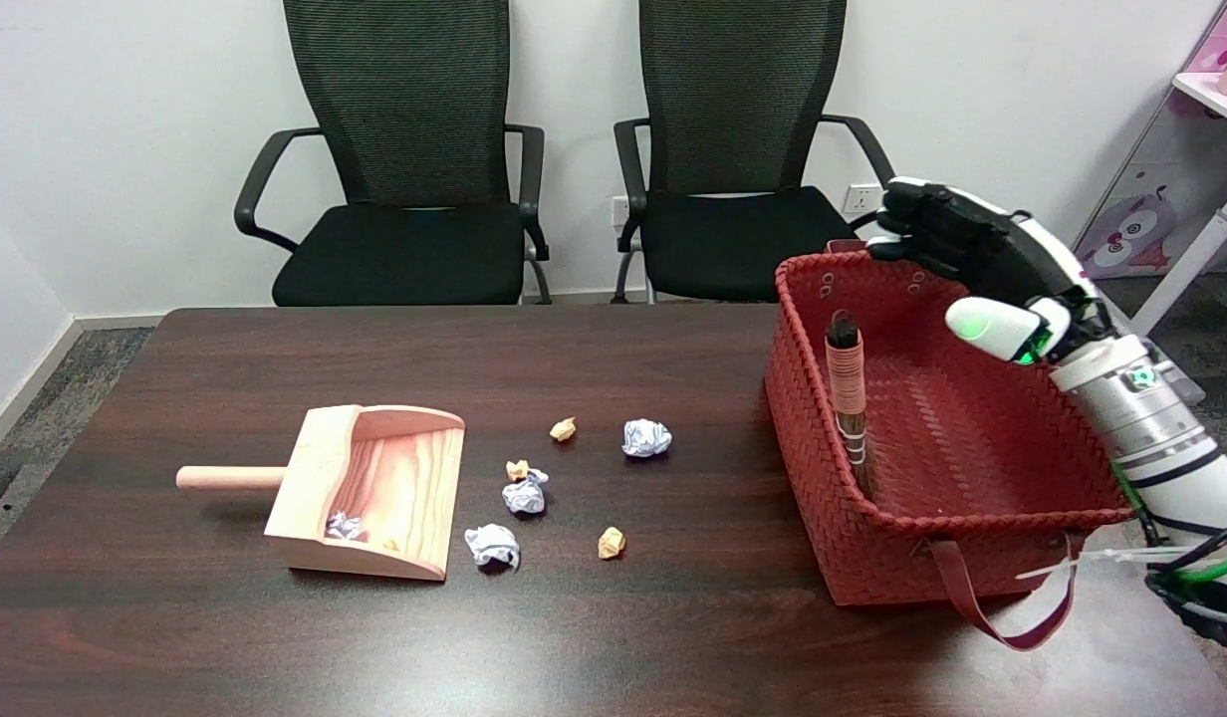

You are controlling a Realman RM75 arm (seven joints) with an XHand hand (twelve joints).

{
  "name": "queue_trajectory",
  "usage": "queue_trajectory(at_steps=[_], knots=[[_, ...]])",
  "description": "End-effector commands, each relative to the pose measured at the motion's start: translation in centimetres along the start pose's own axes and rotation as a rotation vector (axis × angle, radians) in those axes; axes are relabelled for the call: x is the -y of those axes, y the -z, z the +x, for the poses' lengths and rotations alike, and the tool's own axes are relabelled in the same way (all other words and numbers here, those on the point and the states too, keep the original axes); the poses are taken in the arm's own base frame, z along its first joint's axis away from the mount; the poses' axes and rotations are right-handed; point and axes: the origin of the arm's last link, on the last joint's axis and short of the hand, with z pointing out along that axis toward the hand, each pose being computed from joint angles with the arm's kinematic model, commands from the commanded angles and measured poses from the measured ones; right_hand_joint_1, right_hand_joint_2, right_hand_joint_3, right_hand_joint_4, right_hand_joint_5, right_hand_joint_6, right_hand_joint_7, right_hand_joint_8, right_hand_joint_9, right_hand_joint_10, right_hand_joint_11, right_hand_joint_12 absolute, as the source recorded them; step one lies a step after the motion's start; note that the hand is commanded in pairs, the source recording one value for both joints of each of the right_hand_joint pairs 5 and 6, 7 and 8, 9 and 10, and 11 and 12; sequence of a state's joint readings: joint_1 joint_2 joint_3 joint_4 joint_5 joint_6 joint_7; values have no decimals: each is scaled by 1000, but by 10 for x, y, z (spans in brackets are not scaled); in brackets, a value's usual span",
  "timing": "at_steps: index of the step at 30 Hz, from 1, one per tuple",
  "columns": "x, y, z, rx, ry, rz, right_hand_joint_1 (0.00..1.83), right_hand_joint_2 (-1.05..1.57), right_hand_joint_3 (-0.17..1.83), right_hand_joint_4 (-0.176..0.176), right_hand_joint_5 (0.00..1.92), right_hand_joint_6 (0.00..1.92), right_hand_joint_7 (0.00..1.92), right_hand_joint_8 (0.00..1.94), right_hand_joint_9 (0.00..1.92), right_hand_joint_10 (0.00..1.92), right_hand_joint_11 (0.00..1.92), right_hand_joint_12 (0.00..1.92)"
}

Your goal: Pick up the broom by its handle.

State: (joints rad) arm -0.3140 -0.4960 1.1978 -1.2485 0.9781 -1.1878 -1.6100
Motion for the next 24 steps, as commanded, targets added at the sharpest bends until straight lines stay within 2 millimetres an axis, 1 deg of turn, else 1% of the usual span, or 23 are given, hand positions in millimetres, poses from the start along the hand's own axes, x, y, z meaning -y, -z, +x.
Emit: queue_trajectory(at_steps=[1, 4, 9, 11, 12, 14, 16, 19, 21, 24], knots=[[-7, -12, -50, 120, -199, -35, 945, -133, 1049, -112, 341, 341, 341, 341, 372, 372, 534, 534], [-8, -11, -57, 134, -226, -47, 945, -132, 1046, -131, 344, 344, 344, 344, 380, 380, 497, 497], [-8, -6, -66, 170, -302, -52, 944, -138, 1045, -148, 339, 339, 339, 339, 389, 389, 514, 514], [-8, -5, -68, 201, -325, -53, 943, -137, 1037, -163, 329, 329, 329, 329, 396, 396, 537, 537], [-7, -5, -69, 210, -338, -54, 926, -123, 994, -173, 322, 322, 322, 322, 393, 393, 551, 551], [-7, -4, -71, 239, -365, -59, 921, -100, 951, -176, 315, 315, 315, 315, 379, 379, 525, 525], [-6, -3, -74, 257, -374, -62, 920, -28, 886, -176, 288, 288, 288, 288, 348, 348, 452, 452], [-5, -3, -76, 290, -366, -72, 920, 51, 837, -176, 268, 268, 268, 268, 335, 335, 417, 417], [-4, -2, -75, 308, -350, -86, 919, 121, 800, -176, 246, 246, 246, 246, 321, 321, 394, 394], [-5, 1, -72, 331, -326, -122, 919, 155, 784, -176, 239, 239, 239, 239, 309, 309, 374, 374]])
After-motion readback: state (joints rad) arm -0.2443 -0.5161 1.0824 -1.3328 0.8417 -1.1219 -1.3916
